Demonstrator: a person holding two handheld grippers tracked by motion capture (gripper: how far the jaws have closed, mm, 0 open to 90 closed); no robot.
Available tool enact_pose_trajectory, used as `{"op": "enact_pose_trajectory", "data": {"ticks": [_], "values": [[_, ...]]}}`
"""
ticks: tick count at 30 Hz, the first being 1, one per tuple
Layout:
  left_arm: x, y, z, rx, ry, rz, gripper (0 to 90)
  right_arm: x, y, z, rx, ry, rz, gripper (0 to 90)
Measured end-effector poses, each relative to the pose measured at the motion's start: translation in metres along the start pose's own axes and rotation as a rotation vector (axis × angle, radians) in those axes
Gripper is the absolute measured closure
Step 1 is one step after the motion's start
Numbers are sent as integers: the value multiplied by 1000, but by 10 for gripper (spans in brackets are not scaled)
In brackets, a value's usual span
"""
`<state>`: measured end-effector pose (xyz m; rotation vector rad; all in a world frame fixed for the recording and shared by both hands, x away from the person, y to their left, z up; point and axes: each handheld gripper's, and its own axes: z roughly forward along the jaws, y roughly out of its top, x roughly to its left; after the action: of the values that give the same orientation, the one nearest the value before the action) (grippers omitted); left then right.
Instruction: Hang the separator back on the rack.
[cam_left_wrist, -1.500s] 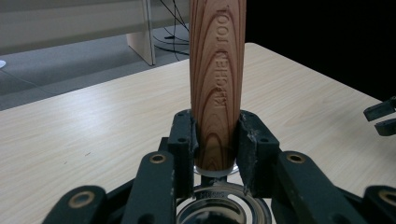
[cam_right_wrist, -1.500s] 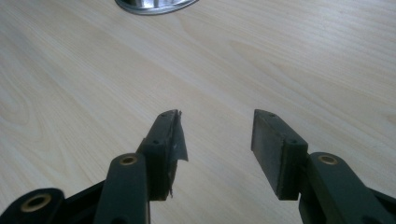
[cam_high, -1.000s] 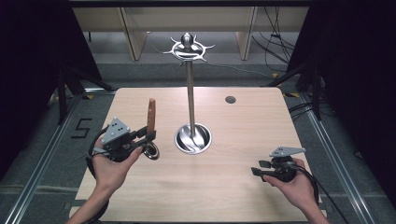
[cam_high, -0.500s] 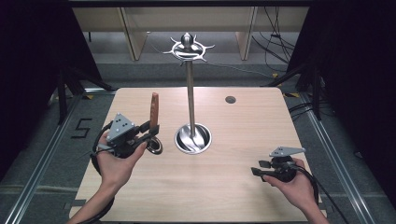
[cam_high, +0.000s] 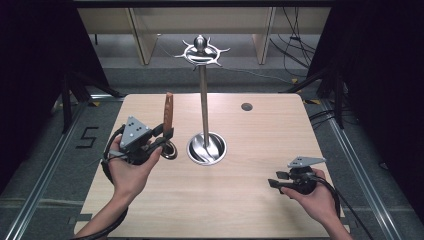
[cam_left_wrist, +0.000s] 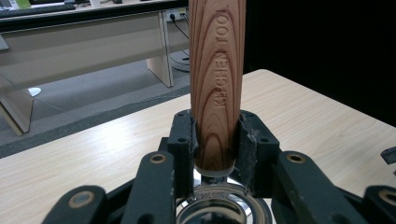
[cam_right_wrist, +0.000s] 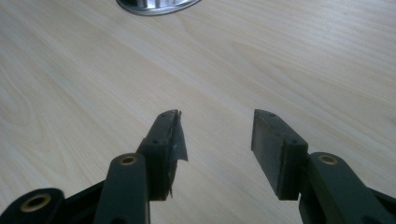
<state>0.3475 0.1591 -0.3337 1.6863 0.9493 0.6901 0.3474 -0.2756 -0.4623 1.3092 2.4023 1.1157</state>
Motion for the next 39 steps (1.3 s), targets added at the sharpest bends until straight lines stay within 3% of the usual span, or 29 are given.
{"op": "enact_pose_trajectory", "data": {"ticks": [1,2,5,15,16,23,25,28,29,30,34,36,39], "values": [[-1,1,0,-1,2,0,684,0,0,0,0,0,0,524],[-2,3,1,-4,5,4,684,-3,2,-2,20,0,-42,524],[-4,5,1,-9,14,9,684,-2,2,0,2,-3,-27,524],[-8,15,6,-35,28,16,684,-1,3,-1,43,13,-27,524],[-7,17,6,-42,41,32,684,-1,3,-1,37,11,-26,524],[-10,20,9,-51,40,16,684,-1,3,-1,37,6,-28,523],[-10,22,10,-59,47,34,685,-1,3,-1,37,9,-26,523],[-12,23,12,-58,37,19,684,-1,3,-1,37,9,-23,523],[-12,23,12,-61,35,17,684,0,2,1,15,9,-13,523],[-13,25,13,-61,34,16,684,-2,3,0,17,4,-34,523],[-13,28,12,-70,40,38,684,-2,2,1,10,5,-30,523],[-15,29,13,-72,32,21,684,0,2,2,-3,6,-2,523],[-15,32,13,-79,32,24,684,0,1,2,-10,5,-9,523]]}}
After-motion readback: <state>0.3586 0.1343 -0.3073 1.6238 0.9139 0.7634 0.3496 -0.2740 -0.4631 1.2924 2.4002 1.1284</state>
